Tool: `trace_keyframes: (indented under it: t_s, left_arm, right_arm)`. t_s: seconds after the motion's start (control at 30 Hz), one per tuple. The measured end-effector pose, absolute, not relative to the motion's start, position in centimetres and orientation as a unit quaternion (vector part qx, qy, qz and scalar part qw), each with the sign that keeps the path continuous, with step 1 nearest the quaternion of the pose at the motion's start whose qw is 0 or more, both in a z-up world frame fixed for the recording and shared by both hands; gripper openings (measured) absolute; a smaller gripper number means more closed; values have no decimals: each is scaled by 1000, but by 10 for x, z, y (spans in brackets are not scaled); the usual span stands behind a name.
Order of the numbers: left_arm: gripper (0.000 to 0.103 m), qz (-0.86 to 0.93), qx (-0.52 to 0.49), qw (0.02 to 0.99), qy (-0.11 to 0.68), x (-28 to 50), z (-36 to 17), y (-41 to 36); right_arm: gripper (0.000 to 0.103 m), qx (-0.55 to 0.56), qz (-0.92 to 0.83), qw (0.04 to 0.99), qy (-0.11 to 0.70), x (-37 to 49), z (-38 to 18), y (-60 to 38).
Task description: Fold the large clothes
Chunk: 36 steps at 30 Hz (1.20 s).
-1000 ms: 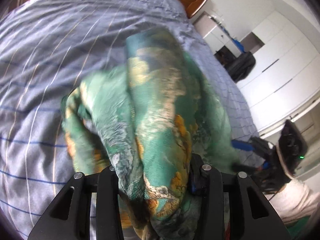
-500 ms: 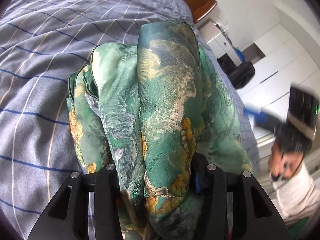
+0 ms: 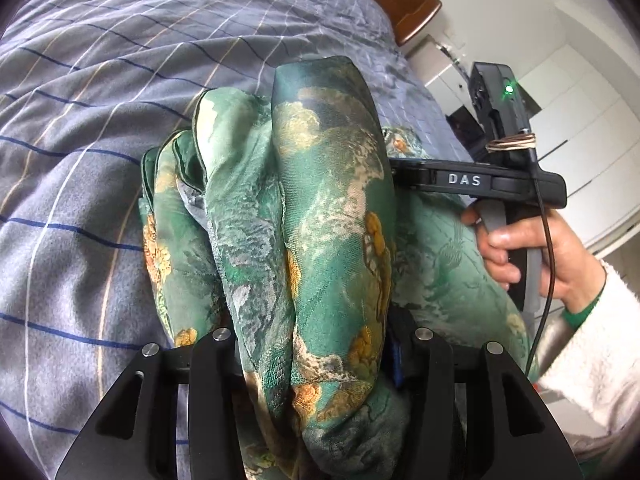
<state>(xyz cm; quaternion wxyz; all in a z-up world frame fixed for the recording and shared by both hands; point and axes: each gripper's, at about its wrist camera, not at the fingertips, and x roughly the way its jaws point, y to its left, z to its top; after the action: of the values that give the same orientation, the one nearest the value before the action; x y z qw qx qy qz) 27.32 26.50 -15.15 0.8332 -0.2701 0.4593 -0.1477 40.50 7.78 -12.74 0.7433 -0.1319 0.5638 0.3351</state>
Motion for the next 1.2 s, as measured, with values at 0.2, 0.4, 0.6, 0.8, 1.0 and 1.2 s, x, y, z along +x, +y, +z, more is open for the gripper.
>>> trace_keyframes:
  t_s: [0.2,0.4,0.6,0.8,1.0,1.2]
  left_arm:
    - [51,-150,-268,836,454,269,-151,266]
    - [51,-152,-271,835,453,268,-152,267]
    - [52,-154,-275,835,451,267,-151,268]
    - [53,-155,-273,836,450,268,-151,268]
    - [56,-160,-274,841,438,266,-155,261]
    - [62,-158,-287,838,436,264,-147,266]
  right_arm:
    - [54,-126,345,783,503,374,-76,50]
    - [54,-132,370,812,432,276,-28,-22]
    - [54,-116,342,824,437,219,-35,-71]
    - [54,-94,330,807,481,221,-70,-70]
    - [55,-115,321,782,522,226,-113,-70]
    - [56,-113,319,786,518,226,-91,-70]
